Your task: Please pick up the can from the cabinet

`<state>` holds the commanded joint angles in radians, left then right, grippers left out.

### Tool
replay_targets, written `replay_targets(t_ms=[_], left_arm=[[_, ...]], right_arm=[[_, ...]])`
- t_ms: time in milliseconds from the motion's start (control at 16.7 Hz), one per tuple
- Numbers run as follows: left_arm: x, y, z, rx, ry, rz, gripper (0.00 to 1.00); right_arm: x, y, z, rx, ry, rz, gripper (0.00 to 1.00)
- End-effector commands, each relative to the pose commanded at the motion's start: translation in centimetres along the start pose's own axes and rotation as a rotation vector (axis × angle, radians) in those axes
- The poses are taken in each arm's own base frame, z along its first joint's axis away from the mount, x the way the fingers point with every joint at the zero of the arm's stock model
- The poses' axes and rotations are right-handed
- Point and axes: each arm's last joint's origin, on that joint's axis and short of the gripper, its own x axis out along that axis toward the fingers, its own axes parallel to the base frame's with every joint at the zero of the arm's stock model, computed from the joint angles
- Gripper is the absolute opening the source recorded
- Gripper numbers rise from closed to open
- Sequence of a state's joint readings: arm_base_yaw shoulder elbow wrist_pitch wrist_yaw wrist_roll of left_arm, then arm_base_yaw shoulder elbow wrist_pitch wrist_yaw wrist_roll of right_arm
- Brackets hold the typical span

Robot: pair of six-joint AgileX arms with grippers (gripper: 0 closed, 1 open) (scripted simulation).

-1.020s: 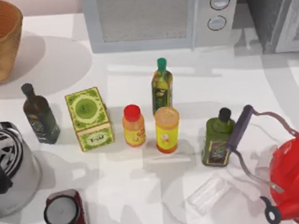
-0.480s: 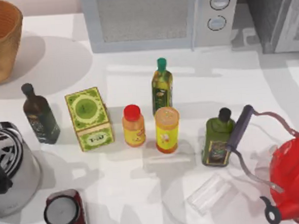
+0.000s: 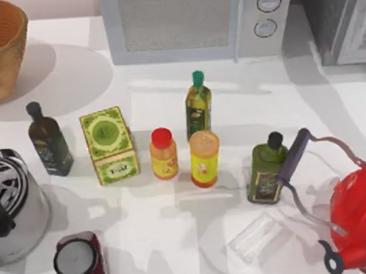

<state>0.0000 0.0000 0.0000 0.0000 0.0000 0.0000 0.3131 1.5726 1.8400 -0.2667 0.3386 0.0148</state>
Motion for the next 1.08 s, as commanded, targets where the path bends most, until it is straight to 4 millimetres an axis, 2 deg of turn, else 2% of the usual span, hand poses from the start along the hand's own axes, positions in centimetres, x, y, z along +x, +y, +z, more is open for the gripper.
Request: replay_targets(t_ms=[120, 540, 900, 1080], left_arm=[[0.0, 0.0, 0.0, 0.0, 0.0, 0.0, 1.0], [0.0, 0.0, 0.0, 0.0, 0.0, 0.0, 1.0], [0.0, 0.0, 0.0, 0.0, 0.0, 0.0, 1.0], [0.0, 0.0, 0.0, 0.0, 0.0, 0.0, 1.0]], right_arm=[[0.8, 0.9, -0.4, 0.001, -0.003, -0.001, 1.0], [1.5, 0.9, -0.4, 0.001, -0.002, -0.002, 1.0], [5.3, 1.0, -0.3, 0.001, -0.004, -0.001, 1.0], [6.7, 1.0, -0.4, 0.001, -0.004, -0.001, 1.0]])
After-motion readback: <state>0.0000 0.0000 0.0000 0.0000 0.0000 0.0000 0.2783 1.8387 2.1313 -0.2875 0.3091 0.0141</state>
